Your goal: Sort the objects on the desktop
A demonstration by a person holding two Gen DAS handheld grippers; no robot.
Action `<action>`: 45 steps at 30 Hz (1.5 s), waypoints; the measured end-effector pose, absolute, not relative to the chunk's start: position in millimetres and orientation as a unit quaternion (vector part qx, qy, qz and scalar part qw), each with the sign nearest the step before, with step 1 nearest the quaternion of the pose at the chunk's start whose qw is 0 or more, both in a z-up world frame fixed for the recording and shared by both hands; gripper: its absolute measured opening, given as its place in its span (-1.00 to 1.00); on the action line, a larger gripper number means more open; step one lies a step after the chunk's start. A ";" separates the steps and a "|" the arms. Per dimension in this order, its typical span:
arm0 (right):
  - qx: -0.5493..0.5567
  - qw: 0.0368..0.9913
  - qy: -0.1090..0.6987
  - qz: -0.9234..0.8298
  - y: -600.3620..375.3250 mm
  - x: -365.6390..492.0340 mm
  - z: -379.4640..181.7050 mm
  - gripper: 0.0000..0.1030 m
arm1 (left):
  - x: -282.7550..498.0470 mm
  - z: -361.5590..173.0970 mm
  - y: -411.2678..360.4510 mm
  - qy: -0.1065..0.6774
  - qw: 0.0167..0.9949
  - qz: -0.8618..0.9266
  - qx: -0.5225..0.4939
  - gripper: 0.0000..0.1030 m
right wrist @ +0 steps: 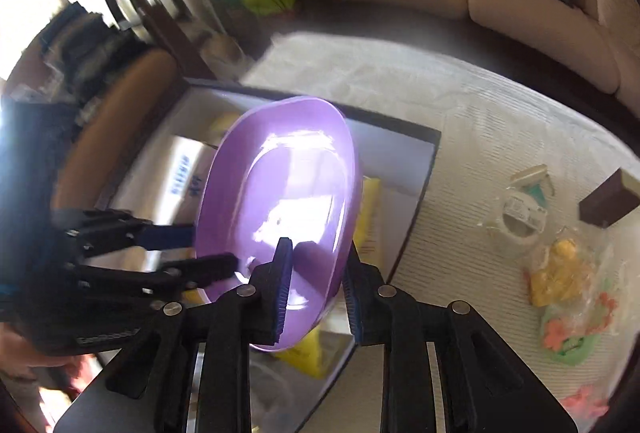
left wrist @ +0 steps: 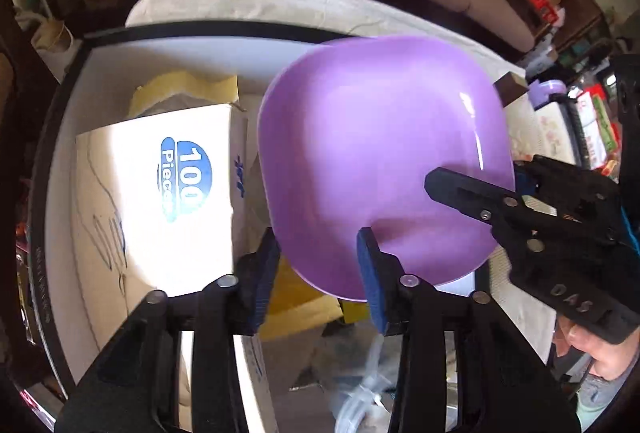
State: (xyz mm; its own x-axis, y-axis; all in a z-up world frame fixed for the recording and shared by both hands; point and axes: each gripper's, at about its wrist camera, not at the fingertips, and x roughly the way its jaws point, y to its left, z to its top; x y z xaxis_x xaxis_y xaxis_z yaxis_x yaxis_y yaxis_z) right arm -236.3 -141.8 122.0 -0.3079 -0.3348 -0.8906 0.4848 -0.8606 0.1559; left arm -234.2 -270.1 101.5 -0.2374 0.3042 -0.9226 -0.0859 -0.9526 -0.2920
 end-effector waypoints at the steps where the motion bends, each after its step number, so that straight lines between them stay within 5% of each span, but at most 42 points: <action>1: 0.533 0.248 0.087 -0.804 -144.0 -237.8 119.7 -0.26 | -233.9 99.7 -267.9 -0.085 0.125 0.782 -0.604 -0.31; 5: 0.507 0.228 0.127 -0.822 -136.8 -234.6 133.0 -0.12 | -234.8 106.7 -251.9 -0.037 0.117 0.791 -0.599 -0.19; 7: 0.496 0.210 0.150 -0.829 -128.5 -233.6 139.0 0.18 | -233.3 107.1 -245.2 -0.020 0.114 0.794 -0.597 -0.16; 15: 0.491 0.234 0.089 -0.834 -94.8 -225.3 155.8 0.18 | -235.2 117.7 -226.6 -0.025 0.110 0.808 -0.578 -0.11; 24: 0.478 0.250 0.076 -0.839 -69.2 -192.0 167.4 0.18 | -271.4 52.8 -172.0 0.157 0.051 0.754 -0.636 -0.14; 32: 0.468 0.243 0.081 -0.846 -38.7 -180.3 174.2 0.18 | -280.1 65.9 -179.7 0.115 0.062 0.757 -0.640 -0.15; 39: 0.484 0.216 -0.001 -0.848 45.2 -168.6 167.3 0.23 | -219.7 134.3 -200.0 0.026 0.100 0.813 -0.573 0.43; 45: 0.479 0.159 -0.033 -0.862 134.4 -135.5 165.0 0.56 | -148.3 186.2 -191.7 -0.073 0.180 0.846 -0.497 0.71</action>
State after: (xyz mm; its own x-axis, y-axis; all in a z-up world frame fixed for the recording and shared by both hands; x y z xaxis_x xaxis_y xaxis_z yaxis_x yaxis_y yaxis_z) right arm -135.5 134.4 165.0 -0.4900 -0.3058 -0.8164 0.2423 -0.9473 0.2094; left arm -148.3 -191.7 186.2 -0.4410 0.3775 -0.8143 -0.2324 -0.9243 -0.3026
